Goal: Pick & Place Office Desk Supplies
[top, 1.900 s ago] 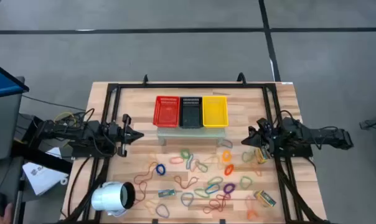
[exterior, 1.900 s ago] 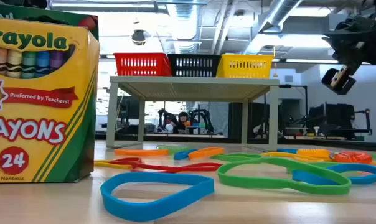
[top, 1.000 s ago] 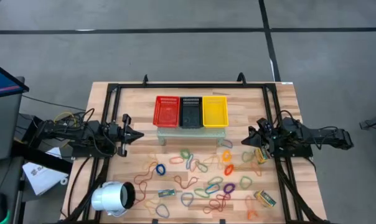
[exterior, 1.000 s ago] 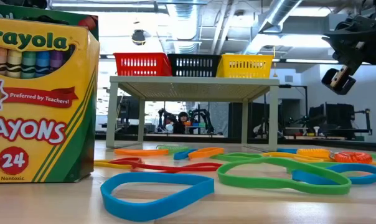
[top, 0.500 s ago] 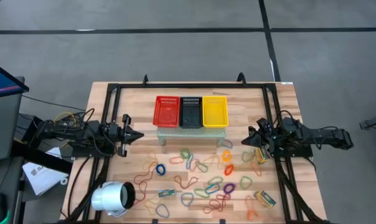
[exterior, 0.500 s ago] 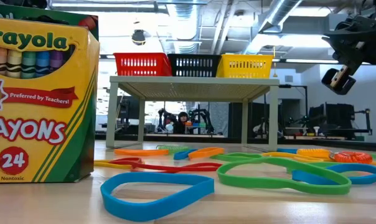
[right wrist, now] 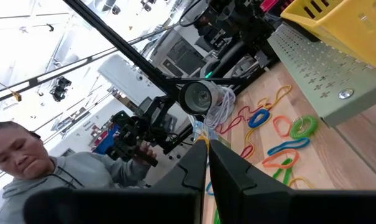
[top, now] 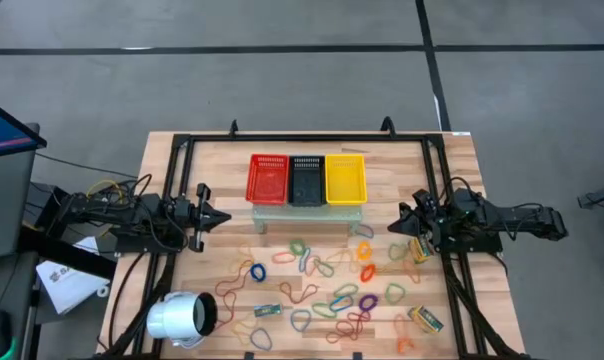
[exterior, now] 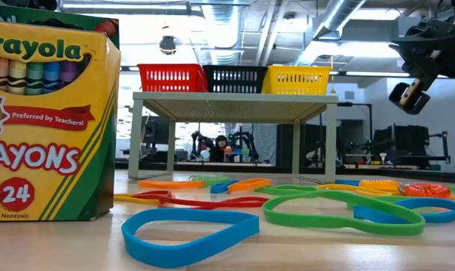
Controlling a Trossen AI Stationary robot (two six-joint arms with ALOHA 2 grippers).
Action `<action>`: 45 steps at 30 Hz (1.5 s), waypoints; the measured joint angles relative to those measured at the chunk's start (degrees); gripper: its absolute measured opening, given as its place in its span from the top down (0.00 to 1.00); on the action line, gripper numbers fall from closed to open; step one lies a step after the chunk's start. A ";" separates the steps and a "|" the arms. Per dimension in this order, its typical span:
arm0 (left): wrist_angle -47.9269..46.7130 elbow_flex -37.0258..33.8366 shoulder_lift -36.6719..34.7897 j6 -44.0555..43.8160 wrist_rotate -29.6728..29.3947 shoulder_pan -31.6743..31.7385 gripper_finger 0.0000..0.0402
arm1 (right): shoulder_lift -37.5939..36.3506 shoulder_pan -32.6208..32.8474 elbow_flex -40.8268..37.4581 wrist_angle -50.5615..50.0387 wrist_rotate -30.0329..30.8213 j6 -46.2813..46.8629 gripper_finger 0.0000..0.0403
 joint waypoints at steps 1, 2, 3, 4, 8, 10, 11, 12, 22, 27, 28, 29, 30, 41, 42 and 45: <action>0.00 0.00 0.00 -0.02 0.00 -0.01 0.98 | 0.00 0.00 0.01 0.02 0.00 0.00 0.96; 0.02 0.02 0.00 -0.02 0.00 -0.01 0.98 | 0.00 0.00 0.00 0.07 0.00 0.00 0.96; 0.15 0.00 0.00 -0.06 0.00 0.00 0.98 | 0.00 0.00 0.01 0.10 0.00 -0.01 0.96; 0.48 0.02 0.00 -0.12 0.00 -0.02 0.98 | 0.00 0.00 0.00 0.09 -0.02 0.05 0.96; 2.28 0.02 0.00 -0.15 -0.22 -0.02 0.98 | 0.00 0.04 0.02 0.09 0.00 1.42 0.96; 3.14 0.00 0.00 -0.15 -0.22 -0.02 0.98 | 0.00 0.04 0.01 0.09 0.00 1.43 0.96; 3.45 0.00 0.00 -0.15 -0.22 0.00 0.98 | 0.00 0.04 0.00 0.09 0.00 1.44 0.96; 3.57 0.00 0.00 -0.15 -0.20 -0.02 0.98 | 0.00 0.04 0.00 0.09 -0.01 1.44 0.96; 3.57 0.02 0.00 -0.17 -0.17 -0.02 0.98 | 0.00 0.04 0.00 0.09 0.00 1.33 0.96; 3.82 0.01 0.00 -3.05 0.02 0.00 0.98 | 0.00 -0.13 0.06 0.77 3.64 -3.29 0.96; 3.83 0.02 0.00 -3.56 0.07 -0.01 0.98 | 0.01 -0.13 0.14 1.09 4.84 -3.34 0.96; 3.84 0.02 0.00 -4.02 0.09 -0.02 0.98 | 0.00 -0.13 0.28 1.18 5.84 -3.34 0.96; 3.85 0.02 0.00 -4.25 0.09 0.00 0.98 | 0.02 -0.13 0.36 1.17 6.10 -3.34 0.96; 8.51 0.01 0.00 -12.33 0.04 -0.01 0.98 | 0.00 -0.04 0.76 2.82 7.62 -3.54 0.96; 9.58 0.00 0.00 -13.28 0.02 -0.02 0.98 | 0.00 -0.04 0.76 2.82 7.78 -3.58 0.96; 12.42 0.01 0.00 -14.07 -0.02 0.00 0.98 | 0.00 -0.04 0.81 2.97 11.57 -5.16 0.96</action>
